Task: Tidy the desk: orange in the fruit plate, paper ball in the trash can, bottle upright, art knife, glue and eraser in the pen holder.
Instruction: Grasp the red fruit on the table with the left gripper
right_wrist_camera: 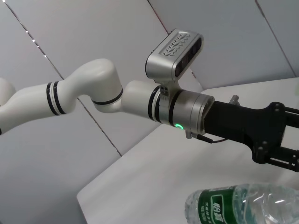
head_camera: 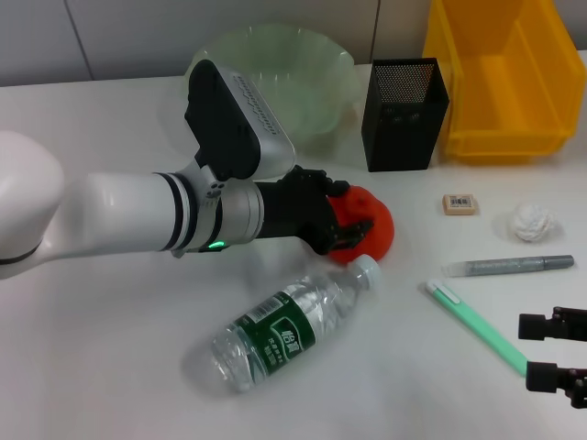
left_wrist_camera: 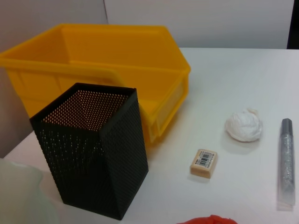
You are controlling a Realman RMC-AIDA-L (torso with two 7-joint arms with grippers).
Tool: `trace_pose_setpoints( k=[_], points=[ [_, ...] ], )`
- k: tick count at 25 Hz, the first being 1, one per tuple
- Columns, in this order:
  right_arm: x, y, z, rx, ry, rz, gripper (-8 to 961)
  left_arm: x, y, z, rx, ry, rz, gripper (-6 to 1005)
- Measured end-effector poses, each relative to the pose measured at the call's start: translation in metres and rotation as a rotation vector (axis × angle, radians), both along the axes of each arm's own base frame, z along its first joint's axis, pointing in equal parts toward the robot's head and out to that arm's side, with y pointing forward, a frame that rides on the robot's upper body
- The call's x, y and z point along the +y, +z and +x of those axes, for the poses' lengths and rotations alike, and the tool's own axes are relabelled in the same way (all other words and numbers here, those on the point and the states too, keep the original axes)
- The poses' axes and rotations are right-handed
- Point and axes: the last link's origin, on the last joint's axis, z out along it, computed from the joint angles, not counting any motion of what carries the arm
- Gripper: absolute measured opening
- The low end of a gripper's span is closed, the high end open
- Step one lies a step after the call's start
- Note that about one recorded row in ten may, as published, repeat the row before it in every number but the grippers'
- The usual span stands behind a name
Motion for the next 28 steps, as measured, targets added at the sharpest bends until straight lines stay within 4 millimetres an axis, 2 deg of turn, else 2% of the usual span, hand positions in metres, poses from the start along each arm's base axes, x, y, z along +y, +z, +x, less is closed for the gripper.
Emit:
trace_pose_setpoints(
  k=[9, 28],
  points=[
    [0.0019, -0.002, -0.0005, 0.005, -0.001, -0.006, 760, -0.0043, -0.0014, -0.0013, -0.005, 0.002, -0.009, 588],
    [0.0044, -0.0036, -0.0021, -0.004, 0.009, -0.028, 760, 0.0, 0.0003, 0.0055, -0.028, 0.007, 0.005, 596]
  ],
)
